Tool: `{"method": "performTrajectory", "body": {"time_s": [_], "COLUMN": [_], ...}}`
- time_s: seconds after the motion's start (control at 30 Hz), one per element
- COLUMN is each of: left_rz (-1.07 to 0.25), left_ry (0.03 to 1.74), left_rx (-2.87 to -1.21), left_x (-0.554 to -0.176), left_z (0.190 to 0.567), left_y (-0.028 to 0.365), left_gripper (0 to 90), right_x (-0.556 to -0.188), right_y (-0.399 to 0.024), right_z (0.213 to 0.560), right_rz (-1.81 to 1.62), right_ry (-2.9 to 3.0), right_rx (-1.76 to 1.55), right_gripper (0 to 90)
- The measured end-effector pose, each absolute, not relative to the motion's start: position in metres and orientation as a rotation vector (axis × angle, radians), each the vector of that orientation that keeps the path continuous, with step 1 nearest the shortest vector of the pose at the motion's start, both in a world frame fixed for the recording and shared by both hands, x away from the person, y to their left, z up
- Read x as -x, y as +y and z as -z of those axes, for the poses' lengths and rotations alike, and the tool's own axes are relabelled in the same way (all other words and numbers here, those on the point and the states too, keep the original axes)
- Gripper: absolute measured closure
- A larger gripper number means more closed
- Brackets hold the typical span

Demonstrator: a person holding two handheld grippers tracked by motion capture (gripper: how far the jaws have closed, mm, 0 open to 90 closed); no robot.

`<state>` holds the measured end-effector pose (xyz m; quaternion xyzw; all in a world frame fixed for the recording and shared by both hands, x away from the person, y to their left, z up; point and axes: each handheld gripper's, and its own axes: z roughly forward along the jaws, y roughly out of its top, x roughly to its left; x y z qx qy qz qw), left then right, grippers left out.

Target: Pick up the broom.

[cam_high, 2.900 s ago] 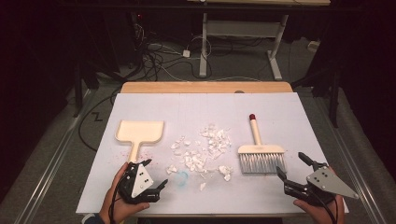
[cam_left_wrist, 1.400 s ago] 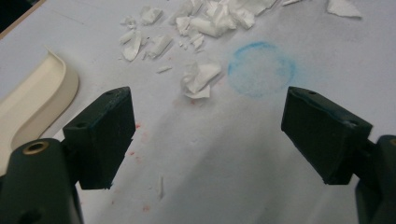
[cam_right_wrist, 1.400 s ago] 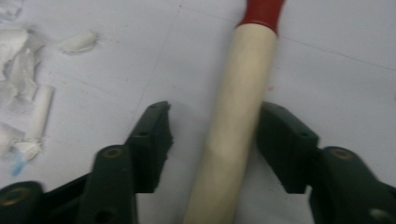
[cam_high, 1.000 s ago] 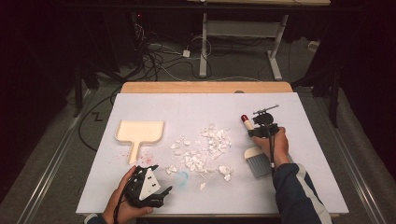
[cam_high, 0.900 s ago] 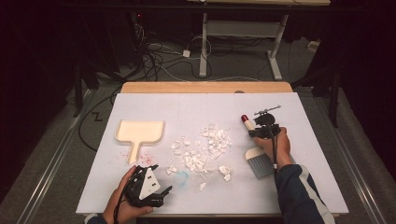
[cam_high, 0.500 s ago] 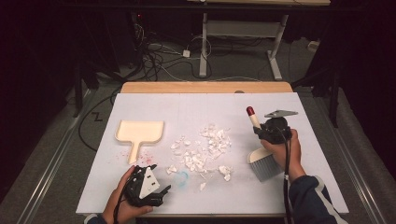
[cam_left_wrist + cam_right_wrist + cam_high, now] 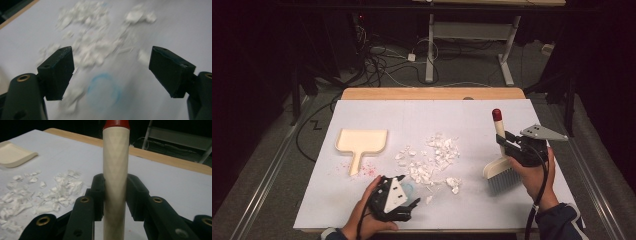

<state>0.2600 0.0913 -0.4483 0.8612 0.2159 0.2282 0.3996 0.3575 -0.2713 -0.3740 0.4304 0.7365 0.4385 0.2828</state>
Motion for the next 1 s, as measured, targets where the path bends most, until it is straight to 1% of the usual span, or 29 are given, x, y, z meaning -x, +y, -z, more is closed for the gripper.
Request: {"method": "performTrajectory", "body": {"time_s": [0.1,0.13,0.17,0.23,0.27,0.3,0.33,0.37,0.43,0.47,0.53,0.6,0.67,0.73,0.83,0.93,1.0], "left_rz": [-0.519,-0.519,-0.481,-0.468,-0.468,-0.452,-0.406,-0.406,-0.361,-0.361,-0.296,-0.283,-0.265,-0.255,-0.237,-0.215,-0.203], "left_ry": [0.491,0.491,0.467,0.445,0.445,0.438,0.447,0.447,0.465,0.465,0.505,0.533,0.548,0.556,0.553,0.541,0.540], "left_rx": [-2.137,-2.137,-2.126,-2.132,-2.132,-2.129,-2.112,-2.112,-2.080,-2.080,-2.024,-1.997,-1.981,-1.976,-1.973,-1.960,-1.954], "left_x": [-0.261,-0.261,-0.264,-0.267,-0.267,-0.268,-0.272,-0.272,-0.278,-0.278,-0.284,-0.288,-0.291,-0.293,-0.295,-0.296,-0.297], "left_z": [0.435,0.435,0.429,0.427,0.427,0.427,0.429,0.429,0.430,0.430,0.429,0.429,0.430,0.431,0.431,0.430,0.429], "left_y": [0.060,0.060,0.039,0.019,0.019,0.010,-0.005,-0.005,-0.020,-0.020,-0.024,-0.024,-0.022,-0.021,-0.017,-0.011,-0.008], "left_gripper": [18.9,18.9,19.1,19.8,19.8,19.9,19.9,20.7,21.4,22.0,23.7,26.2,30.6,32.6,39.8,52.6,56.0], "right_x": [-0.349,-0.346,-0.343,-0.339,-0.337,-0.335,-0.333,-0.333,-0.324,-0.322,-0.317,-0.312,-0.308,-0.305,-0.300,-0.295,-0.292], "right_y": [-0.267,-0.265,-0.261,-0.256,-0.252,-0.247,-0.243,-0.243,-0.230,-0.228,-0.222,-0.218,-0.215,-0.211,-0.206,-0.202,-0.200], "right_z": [0.366,0.364,0.363,0.363,0.364,0.365,0.366,0.366,0.366,0.366,0.365,0.364,0.364,0.363,0.361,0.358,0.356], "right_rz": [-1.196,-1.208,-1.221,-1.246,-1.254,-1.261,-1.265,-1.265,-1.267,-1.272,-1.274,-1.286,-1.297,-1.310,-1.324,-1.330,-1.330], "right_ry": [1.955,1.944,1.949,1.949,1.958,1.974,1.977,1.977,1.996,1.997,2.006,2.006,2.004,2.011,2.016,2.020,2.018], "right_rx": [-1.120,-1.114,-1.100,-1.086,-1.078,-1.068,-1.059,-1.059,-1.009,-0.999,-0.975,-0.957,-0.946,-0.932,-0.910,-0.877,-0.858], "right_gripper": [71.0,71.0,71.0,71.0,71.0,71.0,71.0,71.0,71.0,70.9,70.9,70.9,70.9,70.9,70.9,70.8,70.8]}}
